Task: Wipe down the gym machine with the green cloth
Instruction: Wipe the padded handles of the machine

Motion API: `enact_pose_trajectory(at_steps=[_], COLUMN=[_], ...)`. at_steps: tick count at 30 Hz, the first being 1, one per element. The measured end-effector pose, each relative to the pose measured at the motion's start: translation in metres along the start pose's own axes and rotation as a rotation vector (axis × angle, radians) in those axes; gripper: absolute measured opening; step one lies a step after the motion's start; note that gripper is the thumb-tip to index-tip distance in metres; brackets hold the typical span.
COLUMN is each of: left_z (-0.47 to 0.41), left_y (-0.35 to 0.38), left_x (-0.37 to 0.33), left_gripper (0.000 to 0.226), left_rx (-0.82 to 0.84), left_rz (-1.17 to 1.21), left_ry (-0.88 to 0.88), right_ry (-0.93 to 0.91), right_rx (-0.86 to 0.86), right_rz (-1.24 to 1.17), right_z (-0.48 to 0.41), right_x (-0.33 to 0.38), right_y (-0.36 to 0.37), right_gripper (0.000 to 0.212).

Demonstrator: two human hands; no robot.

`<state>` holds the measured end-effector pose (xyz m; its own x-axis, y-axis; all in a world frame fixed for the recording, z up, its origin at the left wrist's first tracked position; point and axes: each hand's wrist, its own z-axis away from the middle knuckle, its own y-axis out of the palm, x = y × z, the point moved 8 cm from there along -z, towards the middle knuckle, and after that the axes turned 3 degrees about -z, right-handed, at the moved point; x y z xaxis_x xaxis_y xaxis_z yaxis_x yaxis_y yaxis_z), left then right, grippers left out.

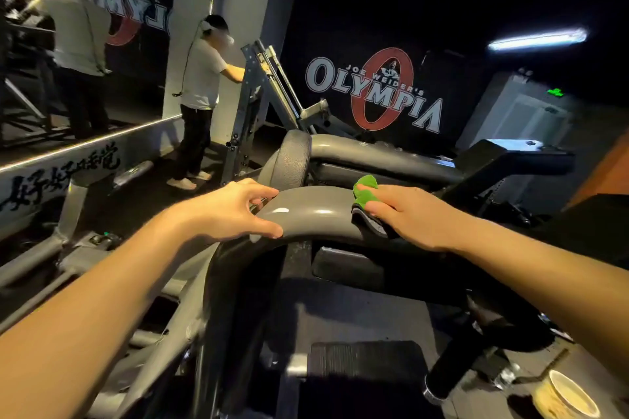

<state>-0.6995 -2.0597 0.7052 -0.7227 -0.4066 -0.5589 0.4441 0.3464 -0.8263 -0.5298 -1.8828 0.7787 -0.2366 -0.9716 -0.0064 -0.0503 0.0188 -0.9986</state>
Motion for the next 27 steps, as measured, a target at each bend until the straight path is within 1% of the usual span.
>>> enact_pose_trajectory(at_steps=[2, 4, 7, 9, 11, 12, 15, 18, 20, 22, 25, 27], left_z=[-0.001, -0.003, -0.006, -0.007, -0.008, -0.008, -0.008, -0.009, -0.010, -0.011, -0.013, -0.013], left_y=[-0.001, -0.002, 0.001, 0.004, 0.005, 0.006, 0.008, 0.010, 0.011, 0.012, 0.016, 0.017], left_x=[0.002, 0.003, 0.007, 0.013, 0.018, 0.020, 0.019, 0.019, 0.021, 0.025, 0.029, 0.030], left_gripper=[0.088, 0.086, 0.087, 0.096, 0.108, 0.110, 0.098, 0.100, 0.097, 0.090, 0.086, 0.085], left_rx=[-0.007, -0.020, -0.028, -0.028, -0.018, -0.014, -0.029, -0.046, -0.063, -0.087, -0.084, -0.083], left_rz=[0.013, 0.019, 0.029, 0.049, 0.077, 0.094, 0.168, 0.220, 0.235, 0.248, 0.267, 0.281], left_ry=[0.004, 0.011, 0.018, 0.028, 0.050, 0.060, 0.079, 0.103, 0.104, 0.113, 0.106, 0.103], right_ry=[0.051, 0.063, -0.006, -0.068, -0.081, -0.062, 0.098, 0.318, 0.396, 0.380, 0.279, 0.158], right_rx=[-0.017, -0.072, -0.124, -0.135, -0.116, -0.105, -0.138, -0.118, -0.147, -0.193, -0.243, -0.358], right_rz=[-0.018, -0.007, 0.108, 0.152, 0.052, -0.006, -0.048, 0.102, 0.198, 0.212, 0.158, 0.132], right_z=[-0.007, -0.019, -0.037, -0.038, -0.033, -0.028, -0.007, 0.016, 0.016, 0.002, -0.025, -0.033], right_x=[0.007, 0.034, 0.081, 0.099, 0.092, 0.079, 0.019, -0.023, -0.026, -0.006, 0.036, 0.072], right_y=[0.000, 0.006, 0.020, 0.020, 0.014, 0.013, -0.001, -0.010, -0.013, -0.011, 0.002, 0.009], right_gripper=[0.046, 0.045, 0.052, 0.050, 0.045, 0.043, 0.041, 0.040, 0.039, 0.038, 0.040, 0.036])
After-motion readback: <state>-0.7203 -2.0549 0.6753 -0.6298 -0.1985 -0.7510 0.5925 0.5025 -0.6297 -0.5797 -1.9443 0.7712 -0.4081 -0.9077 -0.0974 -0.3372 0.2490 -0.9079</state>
